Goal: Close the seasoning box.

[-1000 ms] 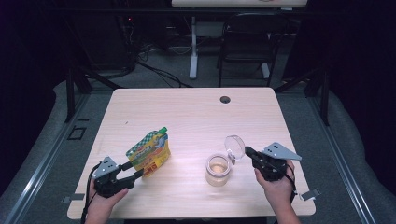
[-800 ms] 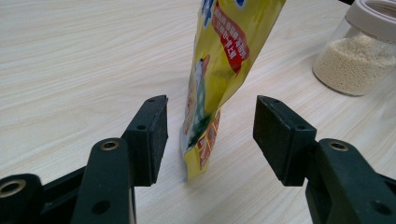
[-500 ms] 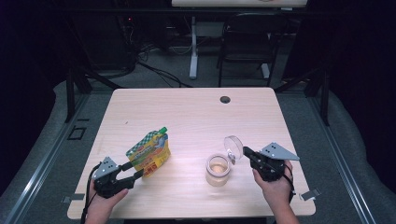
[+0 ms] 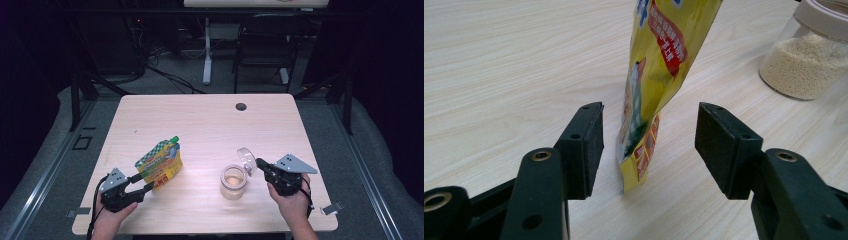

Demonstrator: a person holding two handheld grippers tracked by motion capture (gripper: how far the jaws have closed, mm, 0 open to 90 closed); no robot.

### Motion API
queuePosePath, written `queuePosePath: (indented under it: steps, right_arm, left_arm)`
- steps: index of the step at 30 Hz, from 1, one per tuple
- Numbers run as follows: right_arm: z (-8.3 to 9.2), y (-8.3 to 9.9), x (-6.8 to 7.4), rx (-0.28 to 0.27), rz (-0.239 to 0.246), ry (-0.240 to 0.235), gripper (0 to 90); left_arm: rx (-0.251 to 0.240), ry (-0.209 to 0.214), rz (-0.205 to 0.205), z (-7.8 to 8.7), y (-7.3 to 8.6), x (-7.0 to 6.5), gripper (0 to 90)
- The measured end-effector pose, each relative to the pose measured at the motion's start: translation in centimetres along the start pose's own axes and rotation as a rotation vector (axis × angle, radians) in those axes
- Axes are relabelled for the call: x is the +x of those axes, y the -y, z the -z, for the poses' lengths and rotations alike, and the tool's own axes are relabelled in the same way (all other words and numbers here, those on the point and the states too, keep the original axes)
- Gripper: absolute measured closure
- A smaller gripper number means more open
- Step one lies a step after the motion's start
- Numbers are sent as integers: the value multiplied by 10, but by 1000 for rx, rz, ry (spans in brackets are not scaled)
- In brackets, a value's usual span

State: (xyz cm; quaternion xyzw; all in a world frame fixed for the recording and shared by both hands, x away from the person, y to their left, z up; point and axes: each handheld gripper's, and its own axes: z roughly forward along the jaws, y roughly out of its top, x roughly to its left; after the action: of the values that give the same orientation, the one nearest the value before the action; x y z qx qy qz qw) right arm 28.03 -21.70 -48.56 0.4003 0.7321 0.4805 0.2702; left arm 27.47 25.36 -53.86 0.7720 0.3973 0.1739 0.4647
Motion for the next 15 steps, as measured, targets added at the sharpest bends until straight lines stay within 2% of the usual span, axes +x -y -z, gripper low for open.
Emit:
queuePosePath:
  steps: [15]
  right_arm:
    - [-9, 2, 18, 35, 53, -51, 900]
  left_arm:
    - [4, -1, -5, -1, 0, -1, 451]
